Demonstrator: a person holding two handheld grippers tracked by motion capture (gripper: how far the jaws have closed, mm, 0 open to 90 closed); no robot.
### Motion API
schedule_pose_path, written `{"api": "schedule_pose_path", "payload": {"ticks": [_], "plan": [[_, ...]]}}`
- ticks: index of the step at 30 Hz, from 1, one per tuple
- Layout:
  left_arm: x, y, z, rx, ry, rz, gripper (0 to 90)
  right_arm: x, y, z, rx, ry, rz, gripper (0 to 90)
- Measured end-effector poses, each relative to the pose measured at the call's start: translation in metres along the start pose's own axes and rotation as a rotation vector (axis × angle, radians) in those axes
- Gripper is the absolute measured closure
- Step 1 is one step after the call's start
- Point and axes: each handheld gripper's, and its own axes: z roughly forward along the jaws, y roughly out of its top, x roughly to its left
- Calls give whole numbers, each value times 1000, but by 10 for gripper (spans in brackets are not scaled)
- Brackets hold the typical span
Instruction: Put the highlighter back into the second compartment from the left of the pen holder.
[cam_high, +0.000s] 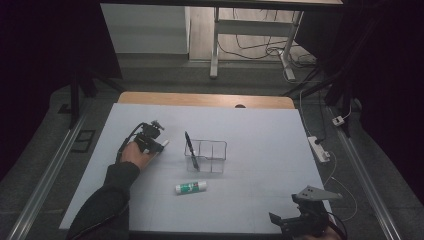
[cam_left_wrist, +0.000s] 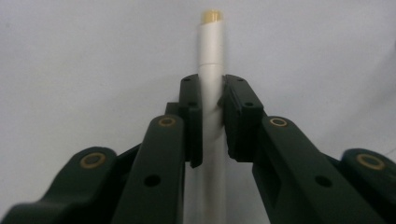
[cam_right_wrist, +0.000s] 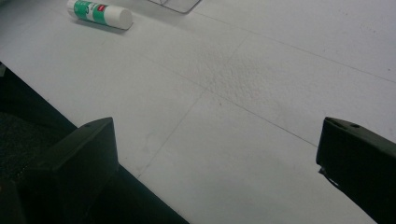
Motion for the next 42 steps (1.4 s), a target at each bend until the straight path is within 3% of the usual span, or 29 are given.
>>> {"api": "schedule_pose_path", "payload": {"ticks": [3,5,8,15,28,36,42], "plan": [[0,1,0,9,-4,-14,784,0,0,0,0,0,1,0],[1,0,-2,-6,-12,-2,784,-1,0,0,1,0,2,0],[1,-2,-6,-53,-47,1,784,-1,0,0,-1,2,5,0],[0,-7,-25,-156,-84,44,783,-1,0,0,0,2,5,0],[-4,-22,-64,-304,-176,24,783,-1,0,0,0,-1,6,0],[-13,-32,-84,-360,-213,50,783,0,0,0,-3,-8,3,0],[-27,-35,-103,-407,-233,85,783,0,0,0,-2,-8,7,0]]}}
